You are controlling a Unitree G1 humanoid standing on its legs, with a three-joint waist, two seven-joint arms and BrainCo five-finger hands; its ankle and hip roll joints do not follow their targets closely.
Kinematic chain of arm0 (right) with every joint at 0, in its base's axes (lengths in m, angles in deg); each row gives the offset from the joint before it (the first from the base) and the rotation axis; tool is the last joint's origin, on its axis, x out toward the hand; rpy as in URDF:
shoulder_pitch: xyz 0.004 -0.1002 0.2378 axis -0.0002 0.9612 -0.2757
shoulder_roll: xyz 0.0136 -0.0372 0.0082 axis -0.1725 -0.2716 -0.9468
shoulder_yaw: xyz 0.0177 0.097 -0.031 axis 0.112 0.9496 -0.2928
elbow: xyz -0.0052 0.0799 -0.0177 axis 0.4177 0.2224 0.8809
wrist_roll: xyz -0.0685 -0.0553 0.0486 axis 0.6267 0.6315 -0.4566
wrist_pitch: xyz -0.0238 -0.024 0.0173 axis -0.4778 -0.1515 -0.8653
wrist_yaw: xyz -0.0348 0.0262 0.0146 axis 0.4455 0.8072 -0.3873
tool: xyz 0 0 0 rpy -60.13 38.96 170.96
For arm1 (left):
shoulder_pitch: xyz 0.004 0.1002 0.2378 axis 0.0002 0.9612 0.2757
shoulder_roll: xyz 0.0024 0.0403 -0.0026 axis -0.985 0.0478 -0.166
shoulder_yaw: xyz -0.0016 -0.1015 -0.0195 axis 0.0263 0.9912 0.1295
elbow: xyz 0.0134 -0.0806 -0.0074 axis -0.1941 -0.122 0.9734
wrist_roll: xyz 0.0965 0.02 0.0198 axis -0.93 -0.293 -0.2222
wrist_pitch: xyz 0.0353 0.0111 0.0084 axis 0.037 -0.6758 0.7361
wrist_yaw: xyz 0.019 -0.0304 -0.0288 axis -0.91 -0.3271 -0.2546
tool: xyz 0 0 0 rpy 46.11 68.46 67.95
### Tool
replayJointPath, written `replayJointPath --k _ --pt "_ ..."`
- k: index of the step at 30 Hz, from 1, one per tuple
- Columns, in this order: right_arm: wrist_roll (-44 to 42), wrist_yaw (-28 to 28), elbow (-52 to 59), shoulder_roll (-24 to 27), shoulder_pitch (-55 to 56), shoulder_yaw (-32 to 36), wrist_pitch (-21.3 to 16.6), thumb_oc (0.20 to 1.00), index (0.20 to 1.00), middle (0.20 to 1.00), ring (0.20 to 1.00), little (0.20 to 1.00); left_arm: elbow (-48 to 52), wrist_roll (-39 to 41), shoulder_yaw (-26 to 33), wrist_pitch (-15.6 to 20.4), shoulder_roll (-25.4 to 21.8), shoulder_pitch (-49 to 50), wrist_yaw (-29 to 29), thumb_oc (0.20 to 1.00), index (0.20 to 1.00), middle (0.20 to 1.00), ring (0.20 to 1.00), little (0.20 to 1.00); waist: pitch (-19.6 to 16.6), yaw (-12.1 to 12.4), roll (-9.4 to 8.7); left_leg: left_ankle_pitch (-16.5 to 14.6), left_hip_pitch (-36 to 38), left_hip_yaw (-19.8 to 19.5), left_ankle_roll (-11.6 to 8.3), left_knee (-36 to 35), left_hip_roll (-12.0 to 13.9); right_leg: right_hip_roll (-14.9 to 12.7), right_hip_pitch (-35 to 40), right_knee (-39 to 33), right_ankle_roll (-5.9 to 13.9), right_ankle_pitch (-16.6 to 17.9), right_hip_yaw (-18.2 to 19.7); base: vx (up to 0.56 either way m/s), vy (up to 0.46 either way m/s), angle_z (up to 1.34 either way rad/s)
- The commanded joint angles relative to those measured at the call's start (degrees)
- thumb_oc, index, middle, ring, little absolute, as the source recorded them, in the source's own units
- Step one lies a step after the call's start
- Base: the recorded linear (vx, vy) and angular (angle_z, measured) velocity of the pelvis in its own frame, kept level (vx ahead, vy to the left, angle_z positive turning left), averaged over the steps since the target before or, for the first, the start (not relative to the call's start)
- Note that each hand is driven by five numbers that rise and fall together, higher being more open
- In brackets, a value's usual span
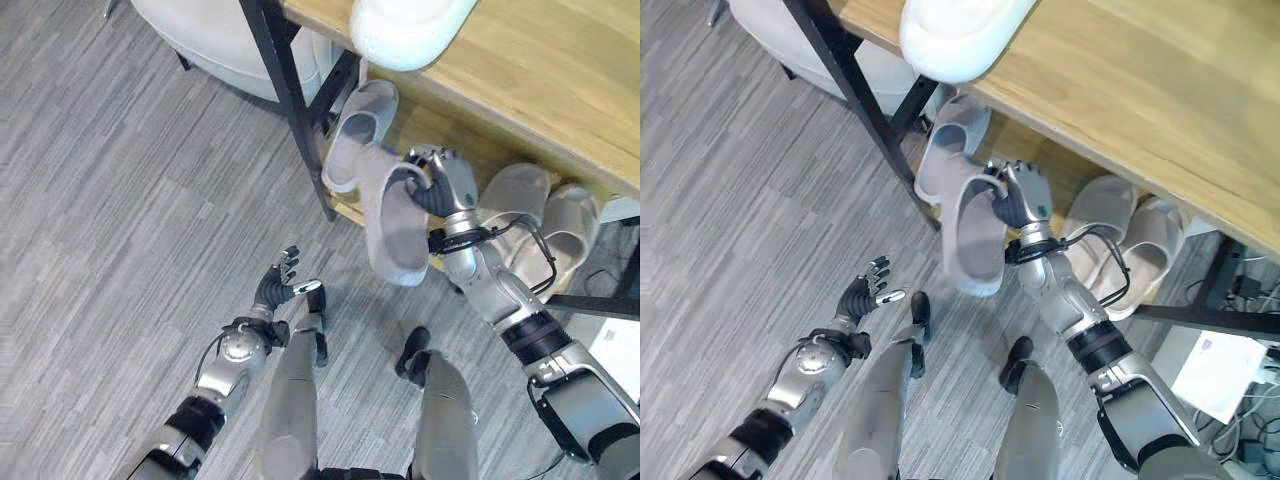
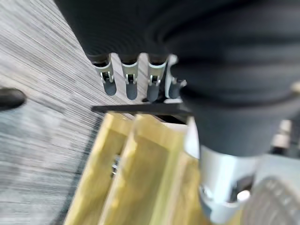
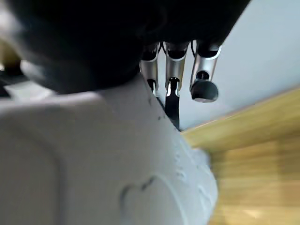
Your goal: Arrange the slippers neatly on the shoe rack.
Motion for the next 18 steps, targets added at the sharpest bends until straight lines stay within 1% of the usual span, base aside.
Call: replayJointPath --k 1,4,6,7,9,10,11,12,13,17,18 --pt "5.84 6.80 0.53 0.44 -2.32 2.45 3.13 0.200 0.200 0.200 0.200 0.200 3.31 -3.37 -2.38 2.78 0.71 1.41 0.77 1.000 1.000 1.000 1.000 1.000 -4.90 -0.10 -0.75 -10.22 1.19 -4.19 -4.52 5.55 3.67 -1.32 0.08 -9.41 4.65 6.49 3.14 0.01 0.114 -0.06" --pt "7.34 8.08 -1.97 1.90 -4.00 3.52 5.06 0.200 0.200 0.200 0.200 0.200 4.01 -3.94 -2.49 2.95 0.28 0.71 1.27 1.000 1.000 1.000 1.000 1.000 -4.38 -0.30 -0.59 -10.44 -0.26 -4.27 -4.42 5.91 3.16 -1.66 -1.09 -9.33 4.76 6.56 3.34 0.01 0.073 0.03" --pt "7.45 8.36 -3.11 2.06 -4.49 3.59 5.48 0.200 0.200 0.200 0.200 0.200 3.91 -4.14 -2.70 2.99 0.30 0.50 1.39 1.000 1.000 1.000 1.000 1.000 -4.36 -0.29 -0.60 -10.54 -0.94 -4.31 -4.37 6.17 2.97 -1.84 -1.58 -9.18 4.81 6.61 3.39 0.01 0.043 0.09" --pt "7.53 9.16 -7.12 2.54 -6.13 3.28 6.90 0.200 0.200 0.200 0.200 0.200 4.28 -4.28 -2.75 3.14 -0.17 0.15 1.81 1.000 1.000 1.000 1.000 1.000 -4.17 -0.13 -0.45 -10.61 -2.29 -4.61 -4.32 6.46 2.64 -2.07 -2.91 -8.94 4.84 6.73 3.34 0.02 0.040 0.01" --pt "7.09 9.95 -8.83 2.59 -6.88 3.24 7.19 0.200 0.200 0.200 0.200 0.200 4.42 -4.27 -2.74 3.23 -0.34 -0.02 1.66 1.000 1.000 1.000 1.000 1.000 -4.15 -0.15 -0.48 -10.67 -2.97 -4.70 -4.31 6.79 2.53 -2.07 -3.50 -8.77 4.83 6.75 3.48 0.01 0.027 0.00" --pt "5.79 10.82 -11.95 2.33 -8.20 3.42 7.73 0.200 0.200 0.200 0.200 0.200 4.44 -4.13 -2.77 3.42 -0.45 -0.32 1.50 1.000 1.000 1.000 1.000 1.000 -4.21 0.15 -0.37 -10.74 -3.81 -4.72 -4.25 7.09 2.50 -2.20 -4.15 -8.62 4.84 6.77 3.42 0.00 0.000 0.00" --pt "5.70 10.93 -12.13 2.31 -8.34 3.33 7.67 0.200 0.200 0.200 0.200 0.200 4.43 -4.13 -2.74 3.42 -0.45 -0.35 1.49 1.000 1.000 1.000 1.000 1.000 -4.26 0.13 -0.37 -10.76 -3.92 -4.72 -4.25 7.14 2.51 -2.20 -4.26 -8.58 4.84 6.76 3.44 0.03 0.023 0.01" --pt "4.21 11.50 -14.79 1.98 -9.65 3.32 7.73 0.200 0.200 0.200 0.200 0.200 4.48 -3.76 -2.76 3.56 -0.60 -0.39 1.36 1.000 1.000 1.000 1.000 1.000 -4.44 0.35 -0.30 -10.77 -4.40 -4.89 -4.23 7.23 2.45 -2.20 -4.54 -8.50 4.83 6.75 3.33 0.12 -0.004 0.02" --pt "3.49 11.80 -16.07 1.66 -10.24 3.06 7.52 0.200 0.200 0.200 0.200 0.200 4.26 -3.38 -2.72 3.54 -0.57 -0.42 1.35 1.000 1.000 1.000 1.000 1.000 -4.83 0.45 -0.22 -12.49 -4.19 -5.30 -4.69 7.70 2.64 -2.02 -4.40 -7.83 5.32 5.18 3.77 0.14 -0.005 0.02" --pt "1.90 12.41 -20.74 1.30 -13.29 1.23 7.27 0.200 0.200 0.200 0.200 0.200 3.49 -3.47 -2.96 4.06 -0.71 -0.98 0.75 1.000 1.000 1.000 1.000 1.000 -5.35 1.10 -0.11 -12.59 -4.29 -5.33 -4.75 7.33 2.54 -1.98 -4.79 -8.07 5.27 5.16 3.68 0.05 0.002 0.02" --pt "1.27 12.69 -22.45 1.01 -14.46 0.79 7.17 0.473 0.473 0.473 0.473 0.473 3.28 -3.80 -3.44 4.26 -0.71 -1.52 0.41 1.000 1.000 1.000 1.000 1.000 -5.35 1.24 -0.08 -12.60 -4.38 -5.33 -4.76 7.42 2.56 -2.00 -4.83 -8.08 5.28 5.19 3.69 0.00 0.000 0.00"
